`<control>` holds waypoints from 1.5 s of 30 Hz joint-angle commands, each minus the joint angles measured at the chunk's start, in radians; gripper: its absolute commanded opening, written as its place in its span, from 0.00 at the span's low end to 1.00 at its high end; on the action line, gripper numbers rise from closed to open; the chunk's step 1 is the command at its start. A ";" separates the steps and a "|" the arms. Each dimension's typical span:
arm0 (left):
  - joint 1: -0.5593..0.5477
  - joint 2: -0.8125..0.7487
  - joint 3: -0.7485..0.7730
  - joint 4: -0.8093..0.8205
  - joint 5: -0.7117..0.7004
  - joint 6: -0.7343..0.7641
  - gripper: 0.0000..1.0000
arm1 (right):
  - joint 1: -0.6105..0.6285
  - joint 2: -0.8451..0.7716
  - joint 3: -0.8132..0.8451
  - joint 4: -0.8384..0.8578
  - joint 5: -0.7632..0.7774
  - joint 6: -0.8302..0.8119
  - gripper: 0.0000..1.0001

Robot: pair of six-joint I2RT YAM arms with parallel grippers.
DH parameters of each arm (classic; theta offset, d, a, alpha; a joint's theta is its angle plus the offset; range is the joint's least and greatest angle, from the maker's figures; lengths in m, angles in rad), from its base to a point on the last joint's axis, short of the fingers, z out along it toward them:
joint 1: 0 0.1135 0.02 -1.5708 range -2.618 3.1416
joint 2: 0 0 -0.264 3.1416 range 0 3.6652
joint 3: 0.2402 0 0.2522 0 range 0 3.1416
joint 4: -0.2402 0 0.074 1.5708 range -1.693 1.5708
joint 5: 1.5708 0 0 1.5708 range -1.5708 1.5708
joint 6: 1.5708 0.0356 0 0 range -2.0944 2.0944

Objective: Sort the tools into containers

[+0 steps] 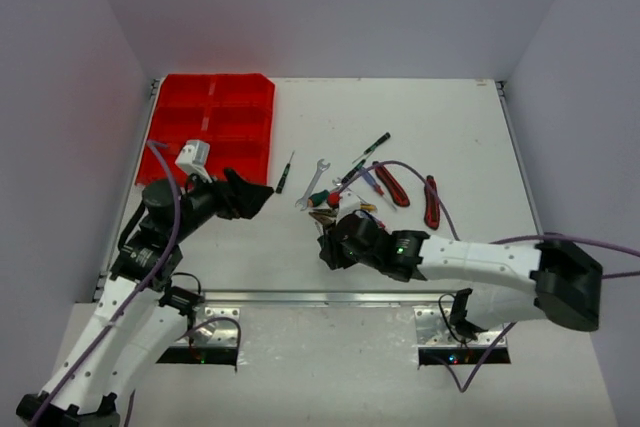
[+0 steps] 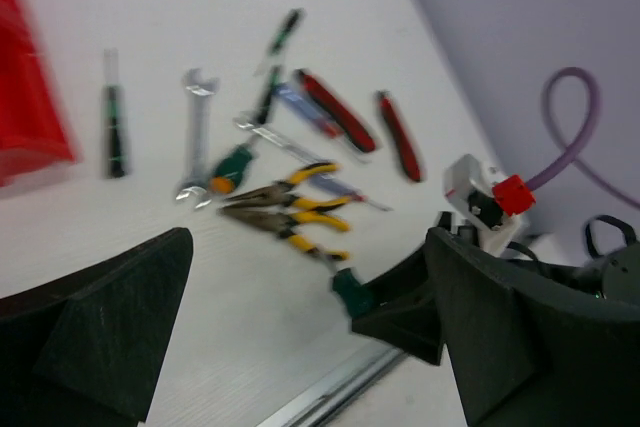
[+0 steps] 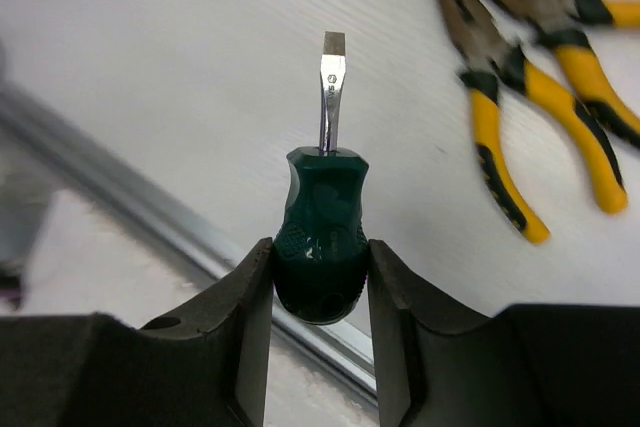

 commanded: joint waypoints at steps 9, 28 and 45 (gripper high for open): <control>-0.136 0.129 -0.219 0.816 0.450 -0.435 1.00 | -0.138 -0.306 -0.034 0.387 -0.398 -0.262 0.00; -0.255 0.250 -0.153 0.783 0.365 -0.357 0.11 | -0.138 -0.319 -0.038 0.474 -0.484 -0.266 0.00; -0.252 0.307 0.181 0.167 -0.464 -0.196 0.00 | -0.138 -0.298 -0.009 0.131 -0.175 -0.265 0.99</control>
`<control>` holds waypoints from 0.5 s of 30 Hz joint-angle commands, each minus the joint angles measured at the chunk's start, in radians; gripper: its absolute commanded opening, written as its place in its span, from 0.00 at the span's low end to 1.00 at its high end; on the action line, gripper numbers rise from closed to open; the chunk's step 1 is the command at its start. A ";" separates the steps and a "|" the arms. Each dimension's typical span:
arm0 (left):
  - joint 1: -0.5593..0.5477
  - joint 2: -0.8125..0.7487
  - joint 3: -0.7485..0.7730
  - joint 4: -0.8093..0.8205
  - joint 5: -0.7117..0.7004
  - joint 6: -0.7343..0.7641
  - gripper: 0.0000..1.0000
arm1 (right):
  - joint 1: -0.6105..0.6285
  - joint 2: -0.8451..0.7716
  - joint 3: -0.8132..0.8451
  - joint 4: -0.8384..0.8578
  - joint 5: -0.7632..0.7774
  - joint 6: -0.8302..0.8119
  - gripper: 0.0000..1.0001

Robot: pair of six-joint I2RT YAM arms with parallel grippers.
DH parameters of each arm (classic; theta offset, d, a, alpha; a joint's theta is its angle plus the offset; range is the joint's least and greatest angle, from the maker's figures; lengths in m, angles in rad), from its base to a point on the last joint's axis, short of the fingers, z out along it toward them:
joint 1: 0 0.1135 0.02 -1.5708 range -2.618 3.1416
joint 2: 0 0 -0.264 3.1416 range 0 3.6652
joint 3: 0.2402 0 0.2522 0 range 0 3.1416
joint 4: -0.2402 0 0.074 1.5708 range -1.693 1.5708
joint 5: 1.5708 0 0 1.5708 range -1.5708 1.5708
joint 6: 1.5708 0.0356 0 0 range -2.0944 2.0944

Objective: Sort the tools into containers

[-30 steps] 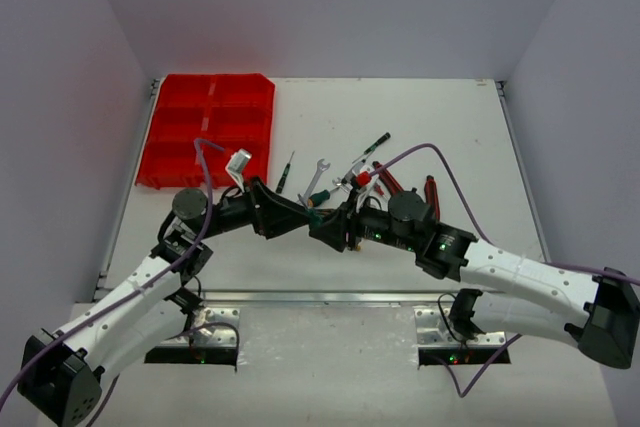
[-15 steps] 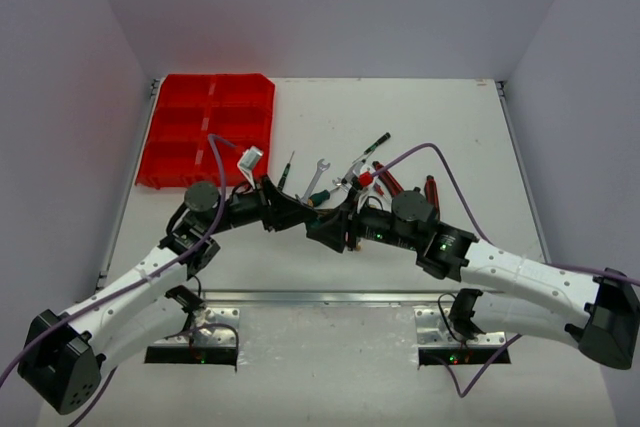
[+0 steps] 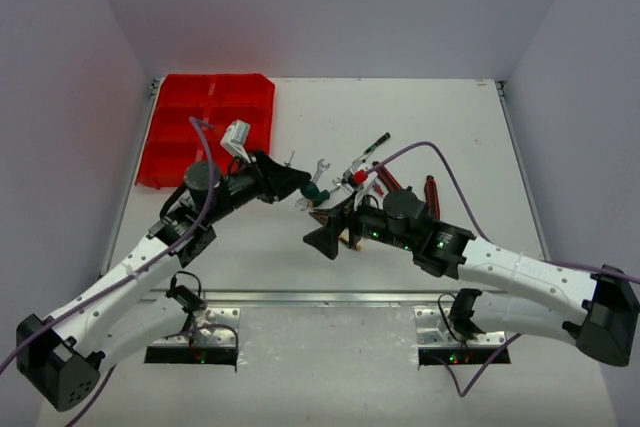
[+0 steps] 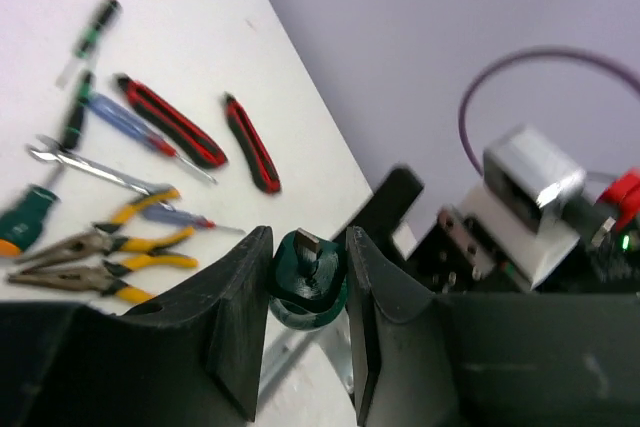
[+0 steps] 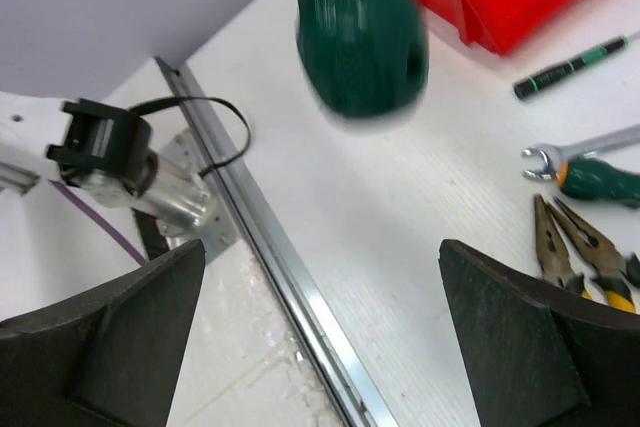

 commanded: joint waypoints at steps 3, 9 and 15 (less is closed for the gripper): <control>0.109 0.147 0.211 -0.304 -0.673 0.084 0.00 | 0.002 -0.135 -0.044 -0.169 0.282 -0.012 0.99; 0.317 0.421 0.303 -0.321 -0.818 0.084 0.00 | 0.002 -0.234 -0.083 -0.260 0.301 -0.009 0.99; 0.362 0.665 0.426 -0.310 -0.875 0.091 0.13 | 0.000 -0.279 -0.115 -0.313 0.320 0.018 0.99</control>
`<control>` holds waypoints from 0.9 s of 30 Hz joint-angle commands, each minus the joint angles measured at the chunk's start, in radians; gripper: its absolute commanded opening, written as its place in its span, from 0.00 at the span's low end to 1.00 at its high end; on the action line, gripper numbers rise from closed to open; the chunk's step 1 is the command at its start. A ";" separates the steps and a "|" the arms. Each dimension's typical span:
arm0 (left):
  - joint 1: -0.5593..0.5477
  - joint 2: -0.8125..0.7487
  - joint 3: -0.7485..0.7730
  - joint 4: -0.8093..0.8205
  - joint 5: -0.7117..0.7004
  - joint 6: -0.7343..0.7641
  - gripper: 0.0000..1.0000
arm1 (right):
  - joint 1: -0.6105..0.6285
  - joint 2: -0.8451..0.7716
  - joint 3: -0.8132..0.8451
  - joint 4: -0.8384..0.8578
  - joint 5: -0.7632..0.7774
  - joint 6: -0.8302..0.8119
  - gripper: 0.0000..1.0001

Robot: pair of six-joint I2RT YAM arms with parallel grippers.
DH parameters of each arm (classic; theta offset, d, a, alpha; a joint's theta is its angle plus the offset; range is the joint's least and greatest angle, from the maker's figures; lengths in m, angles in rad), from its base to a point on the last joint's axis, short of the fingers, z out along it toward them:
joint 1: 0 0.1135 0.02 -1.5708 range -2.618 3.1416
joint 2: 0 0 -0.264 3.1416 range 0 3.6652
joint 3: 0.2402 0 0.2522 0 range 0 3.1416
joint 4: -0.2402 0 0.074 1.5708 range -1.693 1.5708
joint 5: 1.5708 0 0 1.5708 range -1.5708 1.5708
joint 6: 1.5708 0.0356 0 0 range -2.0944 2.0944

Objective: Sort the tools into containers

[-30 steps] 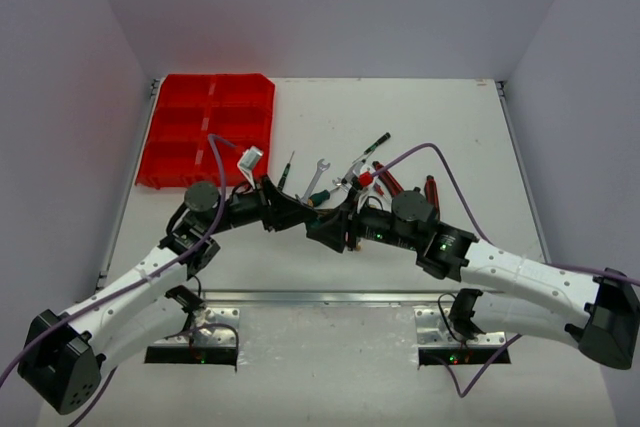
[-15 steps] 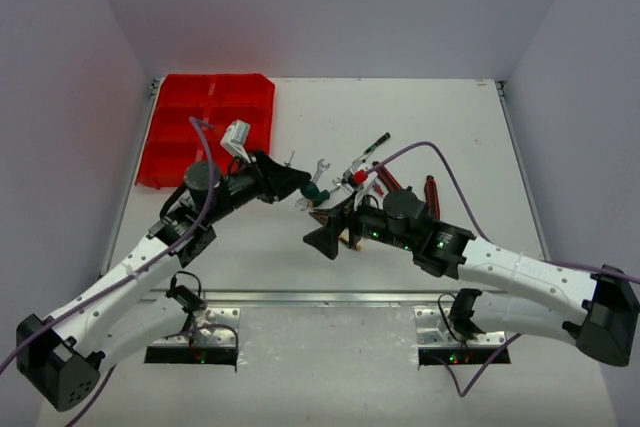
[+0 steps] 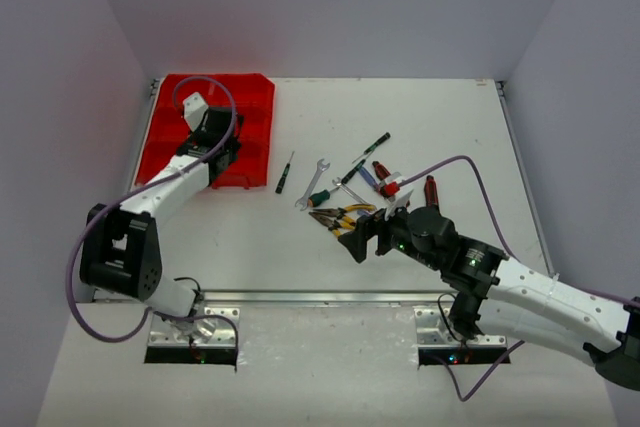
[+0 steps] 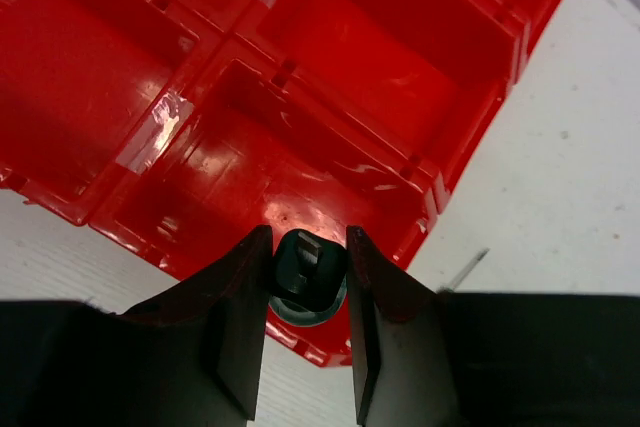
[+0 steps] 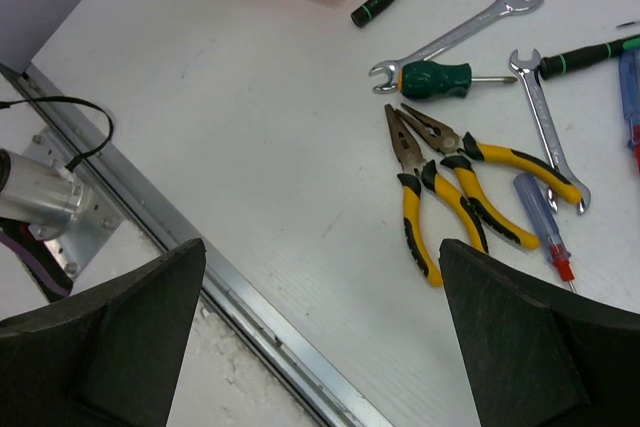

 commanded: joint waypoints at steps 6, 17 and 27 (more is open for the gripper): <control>0.024 0.097 0.061 0.049 -0.110 -0.017 0.56 | -0.002 -0.018 -0.027 -0.098 0.112 0.051 0.99; 0.018 -0.077 0.125 -0.133 -0.006 -0.010 1.00 | -0.119 0.444 0.255 -0.151 0.018 -0.004 0.99; -0.001 -0.584 0.029 -0.241 0.372 0.201 1.00 | -0.239 1.058 0.779 -0.250 -0.107 -0.205 0.95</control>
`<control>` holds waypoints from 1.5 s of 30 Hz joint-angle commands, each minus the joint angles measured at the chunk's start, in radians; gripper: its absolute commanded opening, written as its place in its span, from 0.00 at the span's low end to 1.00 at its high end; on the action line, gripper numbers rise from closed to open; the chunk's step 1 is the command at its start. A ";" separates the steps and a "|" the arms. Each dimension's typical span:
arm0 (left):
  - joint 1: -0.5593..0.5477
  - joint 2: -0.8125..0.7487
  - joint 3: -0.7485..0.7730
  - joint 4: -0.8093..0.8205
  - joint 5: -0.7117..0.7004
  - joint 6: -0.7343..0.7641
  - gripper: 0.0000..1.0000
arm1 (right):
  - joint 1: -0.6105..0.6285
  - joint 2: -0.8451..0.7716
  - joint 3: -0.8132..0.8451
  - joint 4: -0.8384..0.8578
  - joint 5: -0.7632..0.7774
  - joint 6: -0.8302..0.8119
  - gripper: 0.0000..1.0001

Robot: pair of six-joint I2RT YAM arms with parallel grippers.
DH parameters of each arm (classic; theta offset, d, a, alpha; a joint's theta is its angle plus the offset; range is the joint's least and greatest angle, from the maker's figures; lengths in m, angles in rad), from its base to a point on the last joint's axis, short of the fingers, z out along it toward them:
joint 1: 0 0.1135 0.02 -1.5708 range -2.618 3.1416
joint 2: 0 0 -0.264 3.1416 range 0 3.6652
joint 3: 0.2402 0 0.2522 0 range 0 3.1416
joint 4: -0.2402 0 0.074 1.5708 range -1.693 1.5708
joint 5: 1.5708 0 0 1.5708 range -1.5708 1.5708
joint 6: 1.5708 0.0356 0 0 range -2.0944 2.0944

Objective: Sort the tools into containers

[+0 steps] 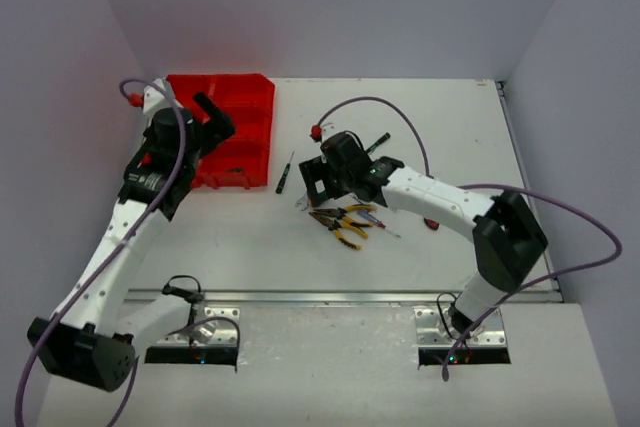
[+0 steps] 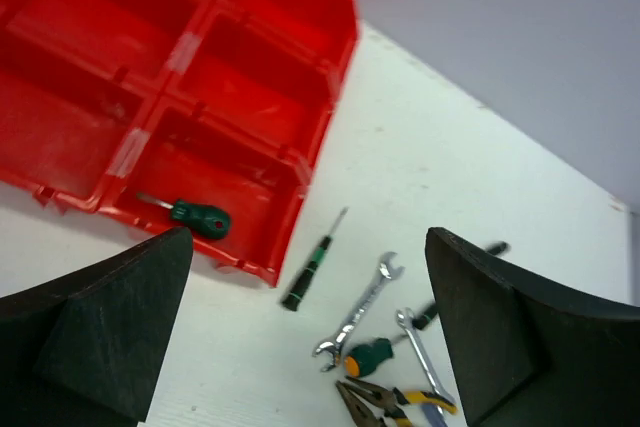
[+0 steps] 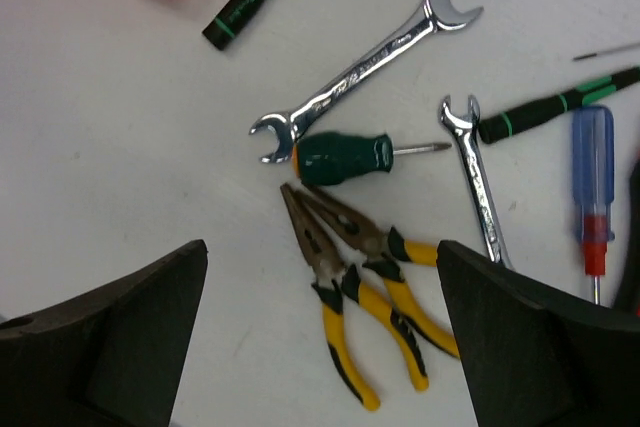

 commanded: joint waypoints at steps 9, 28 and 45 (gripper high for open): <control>-0.008 -0.428 -0.274 -0.048 0.029 0.235 1.00 | 0.013 0.323 0.340 -0.195 0.304 0.573 0.91; -0.040 -0.385 -0.282 -0.023 0.155 0.249 1.00 | 0.048 0.488 0.392 -0.349 0.409 0.922 0.53; -0.055 -0.389 -0.282 -0.018 0.191 0.248 1.00 | 0.068 0.334 0.216 -0.084 0.420 0.759 0.06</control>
